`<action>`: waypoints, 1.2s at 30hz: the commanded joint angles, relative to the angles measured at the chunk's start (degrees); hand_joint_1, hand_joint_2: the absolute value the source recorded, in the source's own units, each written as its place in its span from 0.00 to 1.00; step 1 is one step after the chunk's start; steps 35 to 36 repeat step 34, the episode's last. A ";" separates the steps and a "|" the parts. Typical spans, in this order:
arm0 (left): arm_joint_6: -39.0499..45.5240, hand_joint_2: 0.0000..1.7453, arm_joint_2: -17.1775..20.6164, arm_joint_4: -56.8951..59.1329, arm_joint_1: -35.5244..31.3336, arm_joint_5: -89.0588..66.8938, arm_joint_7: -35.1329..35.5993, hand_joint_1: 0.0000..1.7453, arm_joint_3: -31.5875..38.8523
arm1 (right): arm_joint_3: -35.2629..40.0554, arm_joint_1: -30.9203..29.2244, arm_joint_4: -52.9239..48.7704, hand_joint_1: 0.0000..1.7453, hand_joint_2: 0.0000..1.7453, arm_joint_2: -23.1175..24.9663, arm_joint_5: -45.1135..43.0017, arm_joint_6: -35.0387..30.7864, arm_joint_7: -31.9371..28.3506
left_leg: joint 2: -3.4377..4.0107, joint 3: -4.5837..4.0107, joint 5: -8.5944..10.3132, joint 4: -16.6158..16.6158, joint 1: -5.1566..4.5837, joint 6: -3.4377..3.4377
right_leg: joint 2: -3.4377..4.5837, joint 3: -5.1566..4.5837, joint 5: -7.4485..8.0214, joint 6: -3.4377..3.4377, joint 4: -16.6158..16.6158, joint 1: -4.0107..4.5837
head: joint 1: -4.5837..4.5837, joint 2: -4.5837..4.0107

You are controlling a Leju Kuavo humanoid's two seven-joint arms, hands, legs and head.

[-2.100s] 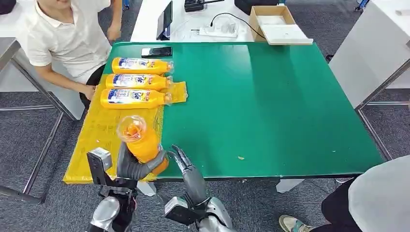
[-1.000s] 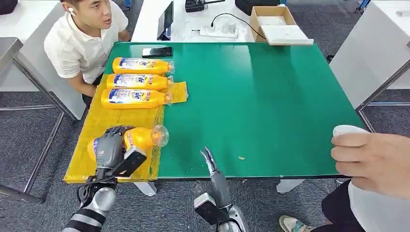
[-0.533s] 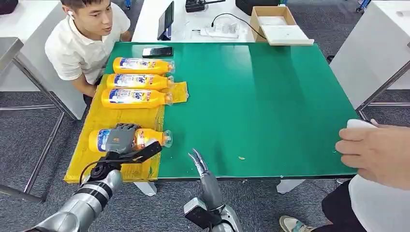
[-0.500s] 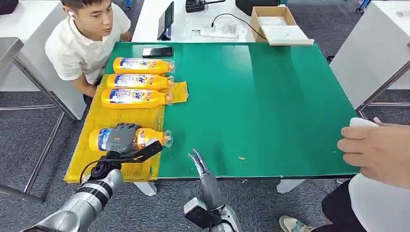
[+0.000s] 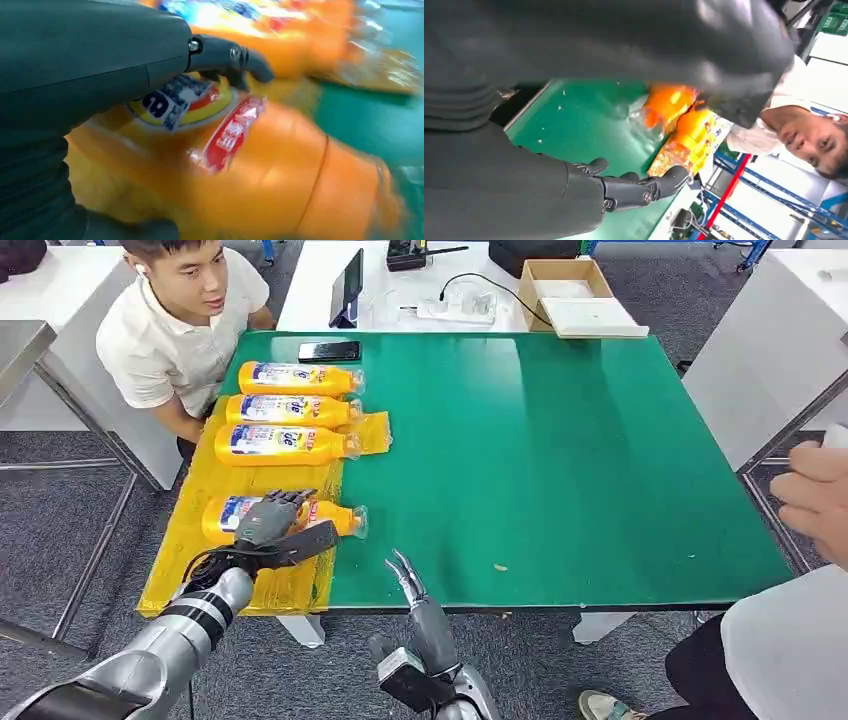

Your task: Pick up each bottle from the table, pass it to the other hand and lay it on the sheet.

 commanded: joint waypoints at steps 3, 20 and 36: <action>-12.76 1.00 -0.22 -4.48 4.73 11.67 -6.92 0.00 2.69 | 1.23 -2.39 4.75 0.00 0.00 -0.91 -1.78 0.31 -1.82 | -0.11 0.15 0.01 -0.10 0.00 -0.06 | -0.19 0.20 -0.01 -0.07 -0.10 0.01 | 0.07 0.00; -0.65 1.00 -2.09 -38.79 21.05 32.98 -18.14 0.00 4.02 | 2.28 1.84 -4.32 0.00 0.00 -2.91 -8.97 -5.14 -1.82 | -0.08 -0.18 -0.08 0.02 0.07 -0.08 | -0.27 -0.13 -0.10 -0.08 -0.03 0.10 | 0.00 -0.02; -1.69 1.00 -3.77 -62.44 31.68 53.36 -21.09 0.00 4.84 | 2.93 7.00 -22.55 0.00 1.00 -5.78 -8.28 -12.17 -1.82 | 0.09 -0.61 -0.12 0.05 0.06 -0.07 | -0.18 -0.67 -0.10 -0.08 0.00 0.09 | 0.07 0.00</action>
